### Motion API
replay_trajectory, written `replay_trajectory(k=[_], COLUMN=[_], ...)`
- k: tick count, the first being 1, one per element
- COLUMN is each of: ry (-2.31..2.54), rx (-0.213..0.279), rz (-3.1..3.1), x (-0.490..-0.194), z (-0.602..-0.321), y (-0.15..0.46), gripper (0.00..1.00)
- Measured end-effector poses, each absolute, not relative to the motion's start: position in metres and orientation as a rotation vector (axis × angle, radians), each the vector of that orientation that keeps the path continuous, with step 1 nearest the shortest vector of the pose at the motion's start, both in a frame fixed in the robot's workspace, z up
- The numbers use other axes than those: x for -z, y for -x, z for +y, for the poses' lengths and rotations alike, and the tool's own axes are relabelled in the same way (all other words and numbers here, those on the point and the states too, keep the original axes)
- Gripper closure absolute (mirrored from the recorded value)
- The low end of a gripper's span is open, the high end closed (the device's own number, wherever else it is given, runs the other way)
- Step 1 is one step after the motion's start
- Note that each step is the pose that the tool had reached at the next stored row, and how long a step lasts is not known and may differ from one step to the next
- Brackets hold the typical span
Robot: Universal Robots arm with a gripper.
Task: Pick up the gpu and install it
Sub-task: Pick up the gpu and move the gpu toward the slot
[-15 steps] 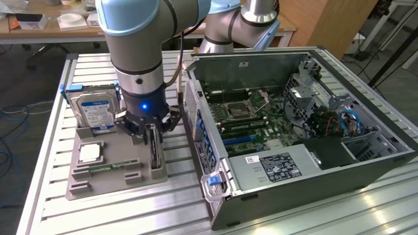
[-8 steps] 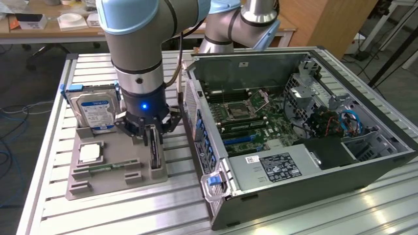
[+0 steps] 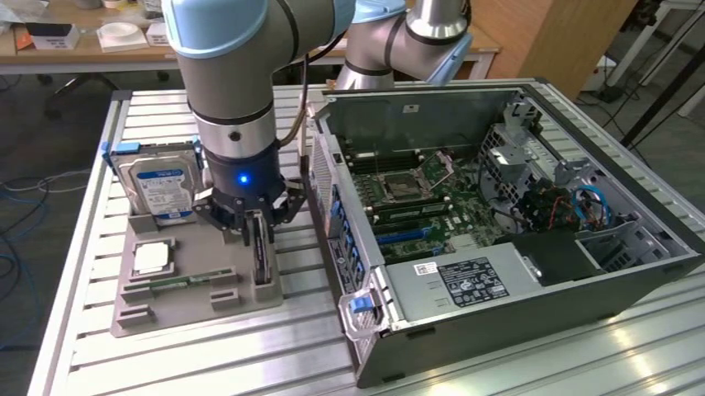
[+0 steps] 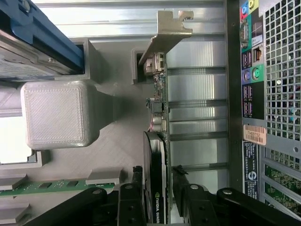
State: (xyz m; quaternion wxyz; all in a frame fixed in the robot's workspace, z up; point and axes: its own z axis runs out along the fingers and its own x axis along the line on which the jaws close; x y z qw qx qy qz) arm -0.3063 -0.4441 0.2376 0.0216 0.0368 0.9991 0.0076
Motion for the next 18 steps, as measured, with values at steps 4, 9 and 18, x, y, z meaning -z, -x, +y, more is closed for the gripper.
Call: replay_trajectory(k=[4, 9, 18], ry=[-0.114, -0.114, -0.114], rx=[-0.024, -0.024, -0.024], rz=[3.096, 3.096, 3.096], x=[-0.2376, -0.2375, -0.2376], z=[-0.4441, -0.4441, -0.4441], y=[0.3067, 0.3074, 0.3076], gripper=[0.68, 0.68, 0.74])
